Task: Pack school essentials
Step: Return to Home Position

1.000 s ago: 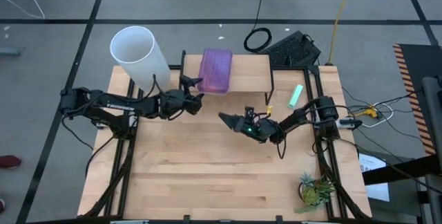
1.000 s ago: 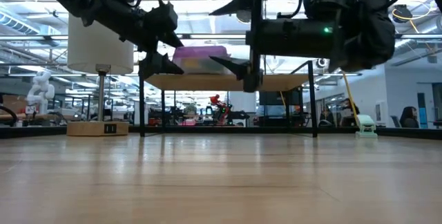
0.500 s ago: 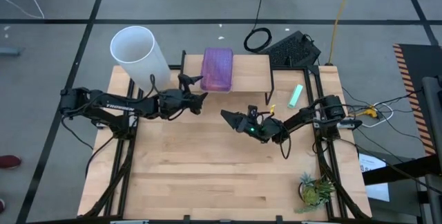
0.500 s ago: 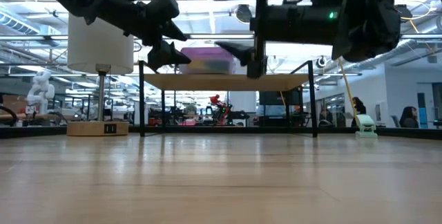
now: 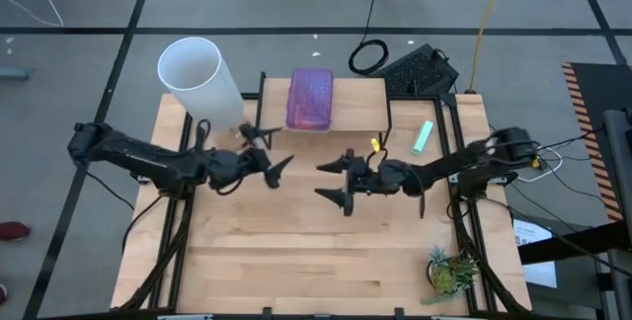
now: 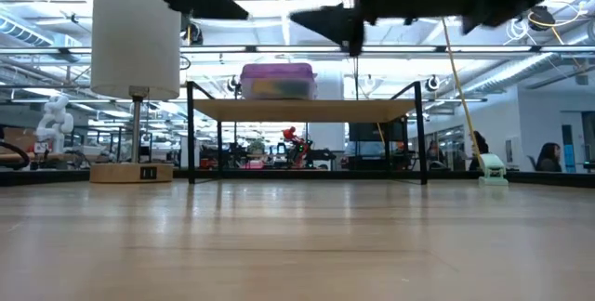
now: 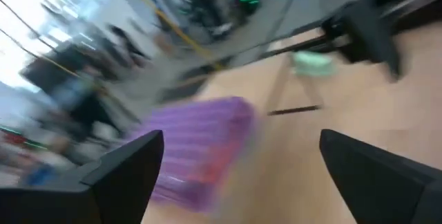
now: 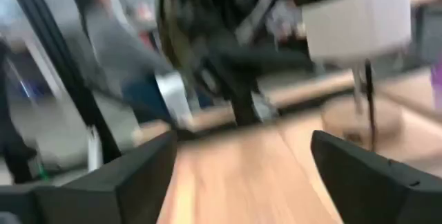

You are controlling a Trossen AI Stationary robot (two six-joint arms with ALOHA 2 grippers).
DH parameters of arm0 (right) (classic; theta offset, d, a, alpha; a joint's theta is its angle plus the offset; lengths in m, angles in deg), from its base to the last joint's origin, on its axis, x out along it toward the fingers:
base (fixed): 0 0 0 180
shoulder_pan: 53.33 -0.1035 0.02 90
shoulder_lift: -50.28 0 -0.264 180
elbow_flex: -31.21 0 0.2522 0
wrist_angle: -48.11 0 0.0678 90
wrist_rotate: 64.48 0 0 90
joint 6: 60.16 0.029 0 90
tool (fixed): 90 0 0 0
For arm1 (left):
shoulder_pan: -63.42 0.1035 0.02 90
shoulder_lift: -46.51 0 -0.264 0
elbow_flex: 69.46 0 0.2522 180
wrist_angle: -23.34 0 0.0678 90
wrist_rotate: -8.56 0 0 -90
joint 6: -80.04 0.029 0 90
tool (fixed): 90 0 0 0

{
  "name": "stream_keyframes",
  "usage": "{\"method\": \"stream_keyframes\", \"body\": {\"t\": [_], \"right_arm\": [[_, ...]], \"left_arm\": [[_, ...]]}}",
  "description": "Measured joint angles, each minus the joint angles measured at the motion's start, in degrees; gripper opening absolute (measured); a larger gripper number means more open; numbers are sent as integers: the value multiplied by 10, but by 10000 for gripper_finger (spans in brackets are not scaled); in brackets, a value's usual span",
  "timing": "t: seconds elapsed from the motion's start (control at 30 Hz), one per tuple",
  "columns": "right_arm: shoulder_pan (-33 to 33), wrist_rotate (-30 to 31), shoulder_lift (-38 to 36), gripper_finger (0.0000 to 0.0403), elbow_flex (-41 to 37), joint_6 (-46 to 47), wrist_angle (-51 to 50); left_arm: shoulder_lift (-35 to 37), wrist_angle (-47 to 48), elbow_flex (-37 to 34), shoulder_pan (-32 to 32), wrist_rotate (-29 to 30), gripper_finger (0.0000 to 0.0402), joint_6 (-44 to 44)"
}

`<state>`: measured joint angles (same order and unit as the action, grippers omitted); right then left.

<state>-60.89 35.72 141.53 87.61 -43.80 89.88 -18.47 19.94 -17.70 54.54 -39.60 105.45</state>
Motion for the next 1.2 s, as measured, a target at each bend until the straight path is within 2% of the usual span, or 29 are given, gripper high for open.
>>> {"method": "stream_keyframes", "body": {"t": [0.13, 0.3, 0.43, 0.57, 0.73, 0.9, 1.03, 1.2], "right_arm": [[-24, 31, -73, 278, 0, -29, -197], [-71, 45, -154, 179, -2, -121, -306], [-92, 46, -230, 109, -45, -174, -318], [-93, 46, -320, 64, -136, -180, -272], [-70, 47, -434, 39, -245, -147, -243], [-40, 45, -509, 26, -307, -133, -261], [-20, -9, -554, 20, -329, -143, -266], [-5, -73, -607, 20, -334, -169, -288]], "left_arm": [[34, 55, -12, -35, -56, 353, -133], [67, 53, -54, -78, -80, 255, -213], [109, 7, -112, -90, -95, 183, -234], [166, -23, -176, -88, -124, 140, -256], [244, -30, -233, -87, -135, 121, -259], [302, -44, -282, -69, -135, 120, -255], [338, -42, -309, -51, -135, 120, -255], [390, 4, -312, -40, -135, 120, -242]]}}
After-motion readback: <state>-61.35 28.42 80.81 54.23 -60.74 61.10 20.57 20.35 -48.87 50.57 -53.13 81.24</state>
